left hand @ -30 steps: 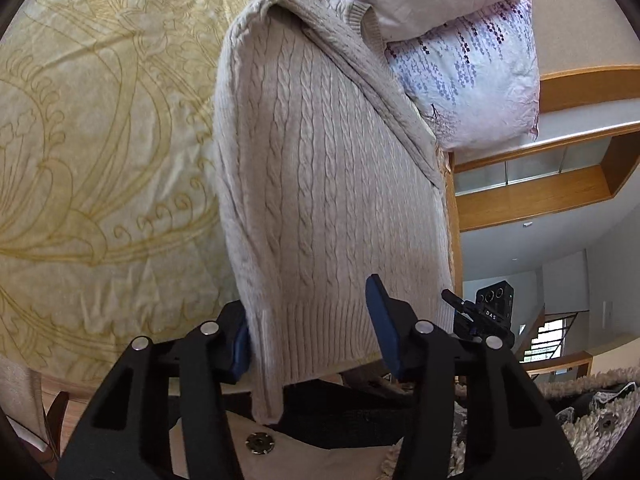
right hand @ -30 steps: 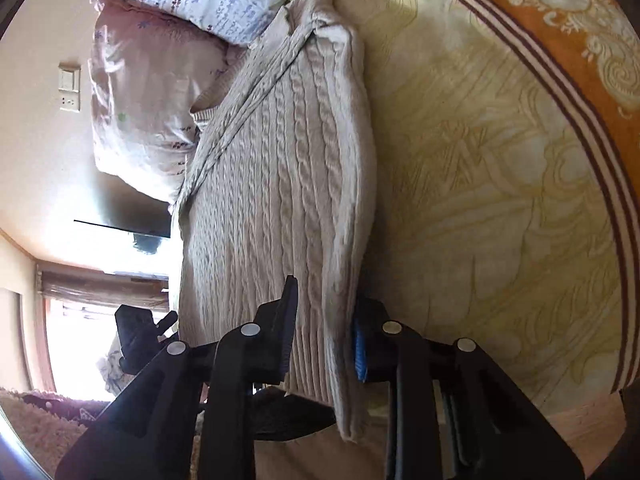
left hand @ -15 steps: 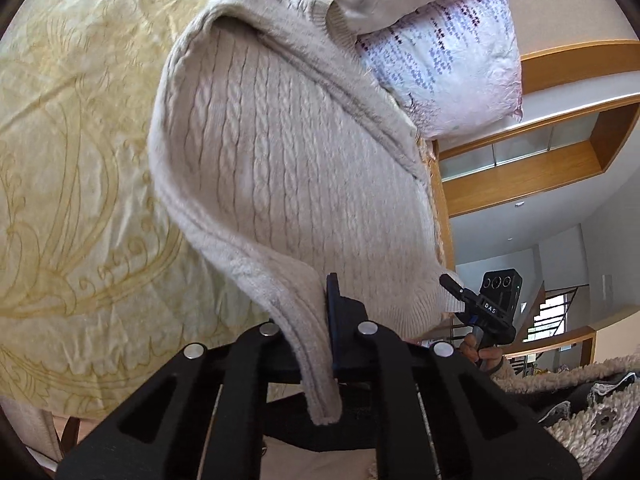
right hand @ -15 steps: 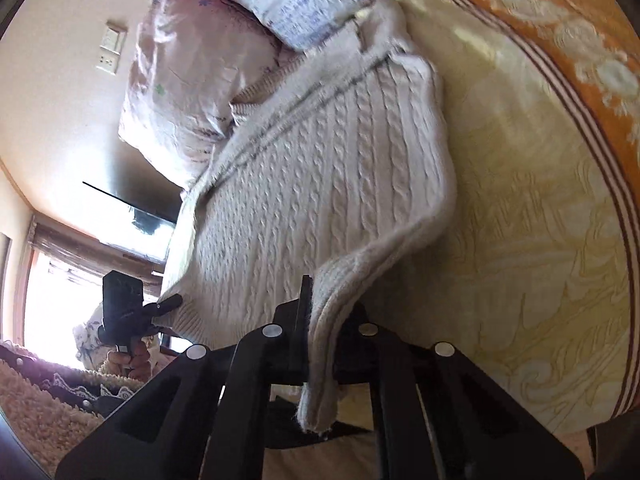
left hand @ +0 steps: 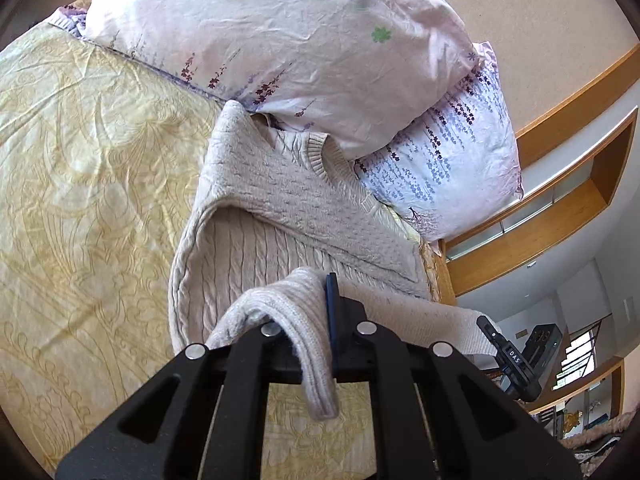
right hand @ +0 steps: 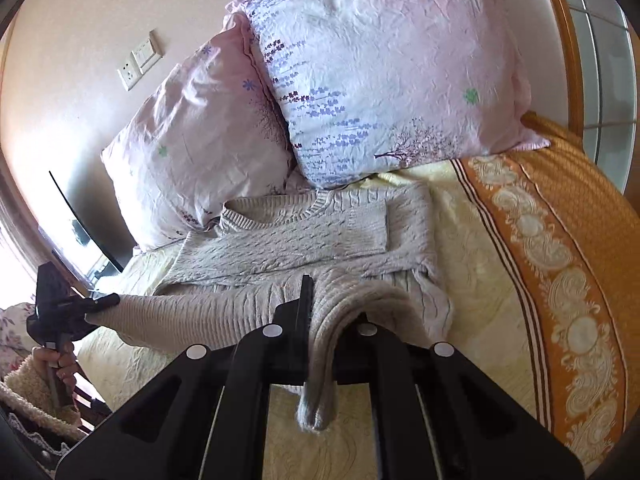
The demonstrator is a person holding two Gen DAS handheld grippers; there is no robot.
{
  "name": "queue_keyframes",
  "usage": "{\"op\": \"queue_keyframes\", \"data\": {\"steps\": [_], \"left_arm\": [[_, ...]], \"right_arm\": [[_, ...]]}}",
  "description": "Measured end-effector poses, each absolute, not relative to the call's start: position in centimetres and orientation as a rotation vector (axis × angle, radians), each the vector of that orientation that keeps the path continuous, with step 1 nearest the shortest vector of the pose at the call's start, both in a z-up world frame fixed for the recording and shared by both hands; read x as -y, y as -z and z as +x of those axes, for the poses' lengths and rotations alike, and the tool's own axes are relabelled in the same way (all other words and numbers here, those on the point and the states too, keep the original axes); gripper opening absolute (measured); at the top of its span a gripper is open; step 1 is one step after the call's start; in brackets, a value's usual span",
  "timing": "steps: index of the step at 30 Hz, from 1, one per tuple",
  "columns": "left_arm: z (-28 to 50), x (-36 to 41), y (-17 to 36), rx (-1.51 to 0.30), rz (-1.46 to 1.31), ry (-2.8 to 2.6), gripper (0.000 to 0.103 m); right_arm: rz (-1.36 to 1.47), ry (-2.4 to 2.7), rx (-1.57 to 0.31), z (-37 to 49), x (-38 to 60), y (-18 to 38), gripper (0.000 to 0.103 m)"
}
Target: Fold small clothes
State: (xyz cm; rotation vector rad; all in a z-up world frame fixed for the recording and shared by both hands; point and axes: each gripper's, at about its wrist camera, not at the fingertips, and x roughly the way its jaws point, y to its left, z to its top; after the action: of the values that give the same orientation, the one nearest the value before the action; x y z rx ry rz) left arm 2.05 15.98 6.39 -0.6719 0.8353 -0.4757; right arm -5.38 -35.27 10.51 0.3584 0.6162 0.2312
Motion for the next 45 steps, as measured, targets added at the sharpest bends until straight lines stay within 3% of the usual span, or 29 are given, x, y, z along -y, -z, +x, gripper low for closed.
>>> {"op": "queue_keyframes", "data": {"steps": [19,34,45], "left_arm": [[12.3,-14.7,-7.1,-0.786,-0.621,0.434,0.007],[16.8,-15.5,-1.7,-0.908,-0.697,0.336,0.007],[17.2,-15.2,-1.2,-0.962,-0.75,0.366,0.008]], "right_arm": [[0.256,-0.152,-0.591,2.9,34.7,-10.5,0.007],[0.362,-0.134,-0.831,9.1,35.6,-4.2,0.007],[0.602,-0.22,-0.897,7.9,38.7,-3.8,0.009]]}}
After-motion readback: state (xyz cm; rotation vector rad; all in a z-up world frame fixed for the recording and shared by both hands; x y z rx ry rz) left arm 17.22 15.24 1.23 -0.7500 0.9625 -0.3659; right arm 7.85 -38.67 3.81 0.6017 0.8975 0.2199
